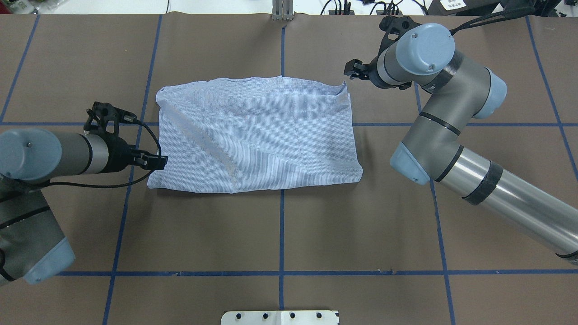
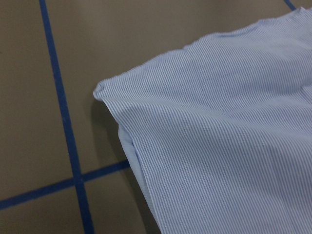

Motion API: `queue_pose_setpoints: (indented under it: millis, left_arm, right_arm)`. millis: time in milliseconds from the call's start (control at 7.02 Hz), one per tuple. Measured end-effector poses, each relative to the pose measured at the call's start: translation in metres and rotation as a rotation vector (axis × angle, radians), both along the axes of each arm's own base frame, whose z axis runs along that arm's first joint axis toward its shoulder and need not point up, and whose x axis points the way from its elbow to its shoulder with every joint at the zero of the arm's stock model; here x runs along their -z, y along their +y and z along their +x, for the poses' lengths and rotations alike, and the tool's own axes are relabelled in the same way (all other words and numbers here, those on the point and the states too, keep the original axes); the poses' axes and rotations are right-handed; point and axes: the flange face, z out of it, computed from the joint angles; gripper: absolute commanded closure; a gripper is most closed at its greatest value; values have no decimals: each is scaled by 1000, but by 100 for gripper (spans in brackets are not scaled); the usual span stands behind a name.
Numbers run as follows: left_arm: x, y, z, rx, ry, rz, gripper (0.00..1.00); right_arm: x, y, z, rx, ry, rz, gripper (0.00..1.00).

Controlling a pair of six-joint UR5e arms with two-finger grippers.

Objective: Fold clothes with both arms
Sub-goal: 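Grasp the folded shirt's side edge nearest the left gripper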

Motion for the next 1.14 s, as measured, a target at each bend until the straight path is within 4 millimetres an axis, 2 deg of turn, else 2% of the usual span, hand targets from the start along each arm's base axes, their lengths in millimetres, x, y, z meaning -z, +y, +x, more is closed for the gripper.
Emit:
queue_pose_setpoints:
  millis: [285, 712, 855, 997, 1140]
  left_arm:
    - [-6, 20, 19, 4, 11, -12, 17]
    - [-19, 28, 31, -5, -6, -27, 18]
    - [-23, 30, 35, -10, -12, -33, 48]
    - [-24, 34, 39, -16, -10, -40, 99]
    - [-22, 38, 43, -20, -4, -47, 100]
  right_arm:
    - [0, 12, 5, 5, -11, 10, 0]
    - [-1, 20, -1, 6, -13, 9, 0]
    - [-1, 21, -2, 6, -13, 10, 0]
    - [0, 21, -3, 6, -13, 10, 0]
    - [0, 21, -3, 6, -13, 10, 0]
